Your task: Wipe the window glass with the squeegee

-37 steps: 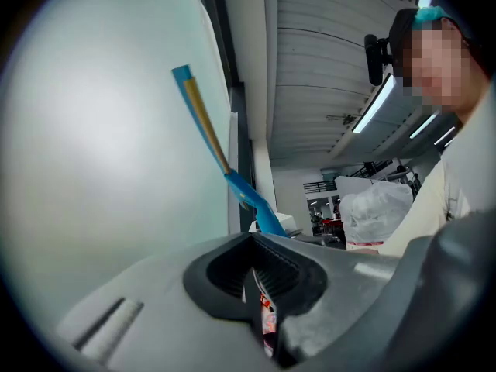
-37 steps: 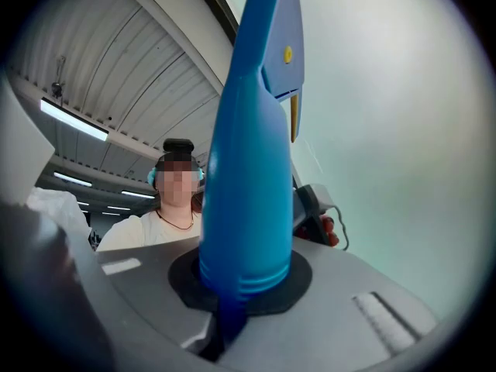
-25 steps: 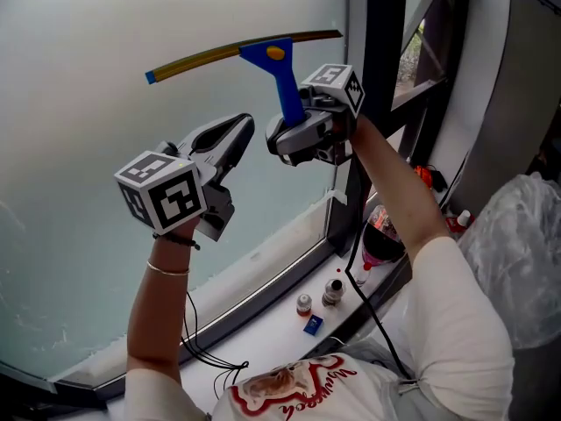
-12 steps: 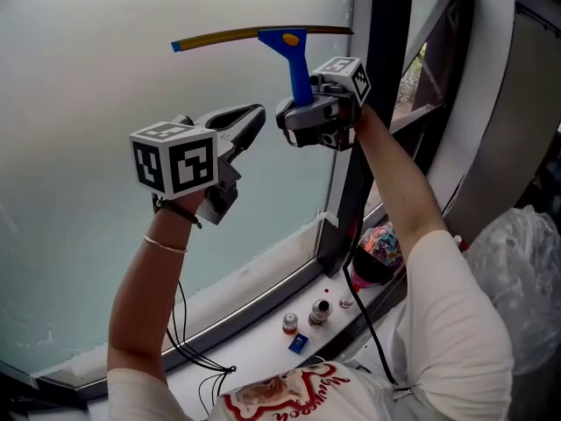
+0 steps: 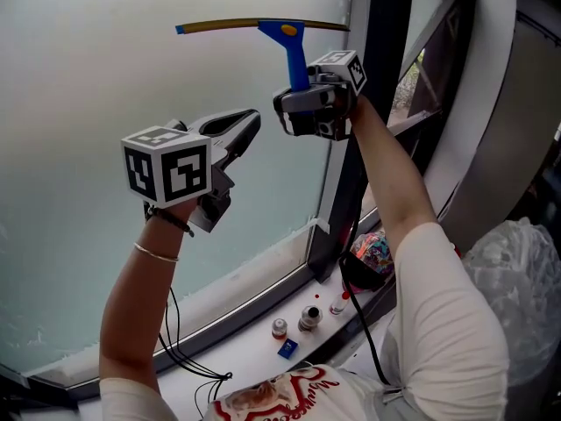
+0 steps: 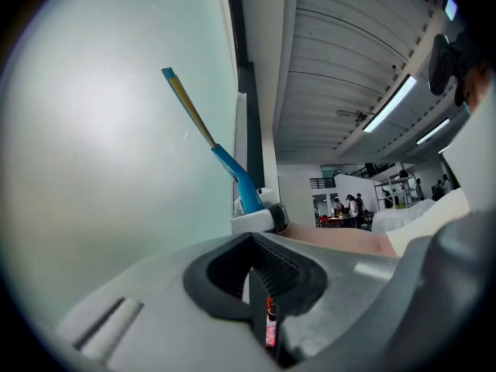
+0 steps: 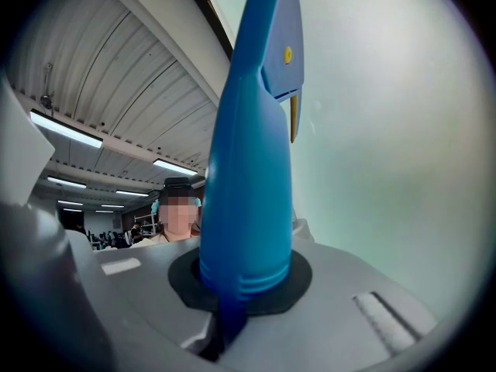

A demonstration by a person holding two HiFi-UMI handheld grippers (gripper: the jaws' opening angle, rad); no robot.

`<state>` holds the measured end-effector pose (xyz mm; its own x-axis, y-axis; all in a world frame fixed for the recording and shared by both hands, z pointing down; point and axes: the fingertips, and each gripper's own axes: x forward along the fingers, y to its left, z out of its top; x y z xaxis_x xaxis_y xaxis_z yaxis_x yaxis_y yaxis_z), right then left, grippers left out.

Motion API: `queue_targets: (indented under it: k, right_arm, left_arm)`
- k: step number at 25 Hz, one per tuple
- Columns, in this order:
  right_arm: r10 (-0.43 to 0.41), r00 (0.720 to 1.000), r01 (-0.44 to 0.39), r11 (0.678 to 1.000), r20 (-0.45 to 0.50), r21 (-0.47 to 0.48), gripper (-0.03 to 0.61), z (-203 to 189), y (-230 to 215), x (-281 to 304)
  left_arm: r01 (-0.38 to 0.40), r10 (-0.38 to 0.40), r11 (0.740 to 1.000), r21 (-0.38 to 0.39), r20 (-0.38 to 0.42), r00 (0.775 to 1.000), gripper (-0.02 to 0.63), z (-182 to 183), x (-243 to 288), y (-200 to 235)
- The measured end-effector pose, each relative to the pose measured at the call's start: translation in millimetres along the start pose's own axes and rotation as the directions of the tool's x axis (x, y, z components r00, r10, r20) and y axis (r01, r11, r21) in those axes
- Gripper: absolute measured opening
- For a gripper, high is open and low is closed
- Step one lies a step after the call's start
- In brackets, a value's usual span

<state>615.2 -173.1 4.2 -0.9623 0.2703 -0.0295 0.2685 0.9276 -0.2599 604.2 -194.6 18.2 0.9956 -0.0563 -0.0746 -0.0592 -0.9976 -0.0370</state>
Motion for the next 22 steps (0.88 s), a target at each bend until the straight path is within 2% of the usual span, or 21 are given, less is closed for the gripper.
queue_targets:
  k: [6, 12, 17, 22]
  right_arm:
    - [0.045, 0.999, -0.045, 0.999, 0.021, 0.004, 0.028, -9, -1, -14]
    - [0.041, 0.998, -0.042, 0.999, 0.036, 0.021, 0.023, -19, -11, -27]
    - [0.041, 0.998, -0.041, 0.999, 0.055, 0.008, 0.023, -29, -14, -33]
    - [0.057, 0.995, -0.055, 0.998, 0.081, -0.023, 0.023, -32, -16, -33]
  left_arm:
    - [-0.005, 0.004, 1.000, -0.019, -0.061, 0.998, 0.000, -36, -2, -1]
    - [0.031, -0.033, 0.996, -0.082, -0.035, 0.999, 0.000, -58, 2, -9]
    - [0.045, -0.050, 0.996, -0.070, -0.068, 0.996, 0.000, -87, 7, -17]
    - [0.046, -0.049, 0.995, -0.090, -0.040, 0.998, 0.000, -87, 7, -15]
